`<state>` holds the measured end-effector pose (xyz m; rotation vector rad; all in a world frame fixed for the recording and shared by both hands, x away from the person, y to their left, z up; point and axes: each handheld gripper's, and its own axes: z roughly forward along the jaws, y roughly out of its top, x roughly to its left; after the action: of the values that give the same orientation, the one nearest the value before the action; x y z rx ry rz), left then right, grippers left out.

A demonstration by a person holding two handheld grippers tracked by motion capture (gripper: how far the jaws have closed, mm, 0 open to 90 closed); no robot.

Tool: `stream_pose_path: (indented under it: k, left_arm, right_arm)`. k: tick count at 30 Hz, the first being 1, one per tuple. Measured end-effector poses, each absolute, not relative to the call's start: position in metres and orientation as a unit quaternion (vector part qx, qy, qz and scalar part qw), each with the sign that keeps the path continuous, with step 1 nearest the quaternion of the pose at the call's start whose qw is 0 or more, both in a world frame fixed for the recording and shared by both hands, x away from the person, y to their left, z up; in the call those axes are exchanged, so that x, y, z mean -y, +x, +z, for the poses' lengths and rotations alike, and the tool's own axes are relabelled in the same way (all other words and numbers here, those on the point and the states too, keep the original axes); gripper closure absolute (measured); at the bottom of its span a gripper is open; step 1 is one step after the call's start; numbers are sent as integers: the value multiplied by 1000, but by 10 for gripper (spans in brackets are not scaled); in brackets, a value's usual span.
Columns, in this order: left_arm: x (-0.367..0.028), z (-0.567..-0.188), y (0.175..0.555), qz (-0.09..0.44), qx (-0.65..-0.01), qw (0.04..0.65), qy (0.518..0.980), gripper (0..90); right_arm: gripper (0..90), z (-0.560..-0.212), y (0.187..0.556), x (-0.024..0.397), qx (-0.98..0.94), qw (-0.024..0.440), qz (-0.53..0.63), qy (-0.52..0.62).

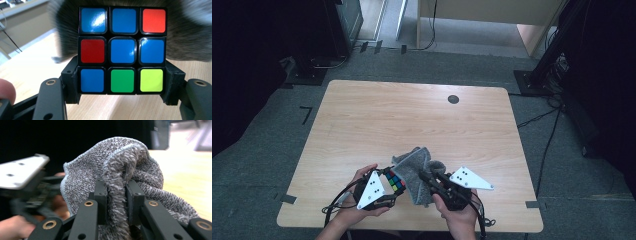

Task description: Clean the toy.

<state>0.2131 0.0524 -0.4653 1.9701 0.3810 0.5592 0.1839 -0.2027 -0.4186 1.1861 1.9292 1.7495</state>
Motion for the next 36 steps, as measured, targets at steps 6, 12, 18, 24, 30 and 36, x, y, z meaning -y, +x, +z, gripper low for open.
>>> stream_pose_path:
  k: [6, 12, 18, 24, 30, 36]
  left_arm:
    - [-50, -462, 209, 232, -147, 508, 817, 340]
    - [-56, -459, 211, 224, -148, 523, 809, 339]
    - [-54, -464, 215, 223, -162, 509, 815, 339]
    - [-54, -459, 209, 216, -141, 527, 810, 339]
    - [-59, -457, 211, 209, -145, 537, 804, 339]
    - [-57, -460, 213, 202, -151, 535, 806, 339]
  right_arm:
    - [748, -424, 182, 190, -679, 118, 608, 395]
    - [748, -432, 194, 213, -656, 132, 583, 461]
    - [742, -415, 180, 201, -654, 122, 621, 414]
    - [734, -423, 181, 192, -668, 121, 618, 395]
    - [738, -429, 189, 208, -666, 157, 582, 439]
    - [733, -410, 176, 197, -668, 157, 613, 392]
